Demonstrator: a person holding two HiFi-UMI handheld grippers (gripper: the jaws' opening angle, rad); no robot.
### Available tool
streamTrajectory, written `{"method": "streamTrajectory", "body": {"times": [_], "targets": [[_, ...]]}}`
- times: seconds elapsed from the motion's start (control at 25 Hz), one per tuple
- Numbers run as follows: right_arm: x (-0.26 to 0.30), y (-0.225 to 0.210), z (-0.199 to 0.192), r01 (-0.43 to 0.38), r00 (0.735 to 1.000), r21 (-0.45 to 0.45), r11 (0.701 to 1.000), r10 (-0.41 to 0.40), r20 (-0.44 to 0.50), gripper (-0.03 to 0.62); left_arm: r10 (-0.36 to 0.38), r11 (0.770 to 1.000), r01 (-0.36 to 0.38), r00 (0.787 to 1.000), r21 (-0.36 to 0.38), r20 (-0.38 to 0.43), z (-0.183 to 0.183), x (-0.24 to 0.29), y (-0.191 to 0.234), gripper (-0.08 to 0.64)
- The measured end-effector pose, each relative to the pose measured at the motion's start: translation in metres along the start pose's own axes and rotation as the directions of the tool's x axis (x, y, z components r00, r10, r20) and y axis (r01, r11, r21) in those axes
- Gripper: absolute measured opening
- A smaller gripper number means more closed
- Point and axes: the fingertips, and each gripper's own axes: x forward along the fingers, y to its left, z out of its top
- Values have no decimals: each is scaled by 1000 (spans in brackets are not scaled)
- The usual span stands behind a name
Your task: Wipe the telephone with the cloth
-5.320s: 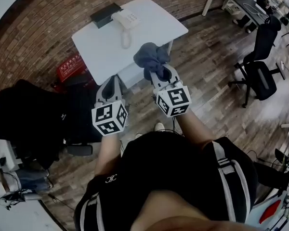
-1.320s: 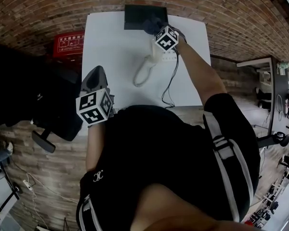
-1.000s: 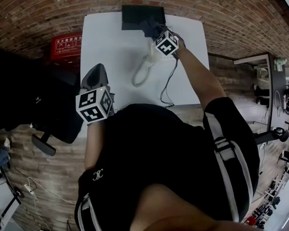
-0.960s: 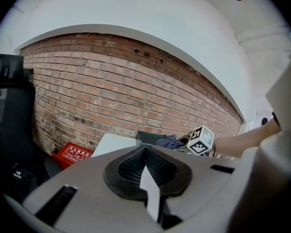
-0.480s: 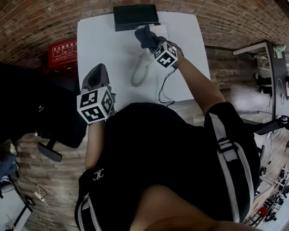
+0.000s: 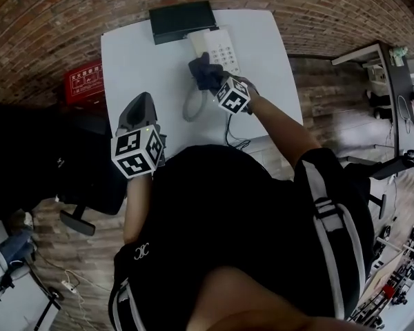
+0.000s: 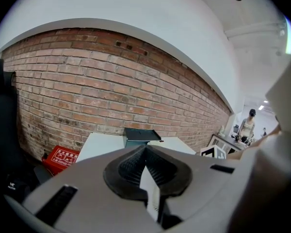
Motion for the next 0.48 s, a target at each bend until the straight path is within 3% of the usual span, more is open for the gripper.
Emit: {"method": "streamTrajectory", "body": {"times": [0.24,0.48], "targets": [[5,22,-19,-55,998,-18,998,55,-32,29,2,1000,-2,1000,-6,-9,-5,4,-7,-3],[8,-2,-5,-26,1000,-16,1000,26,3,29,23,1000,-23,1000,-10,-8,-6,5,-6,-3]]}}
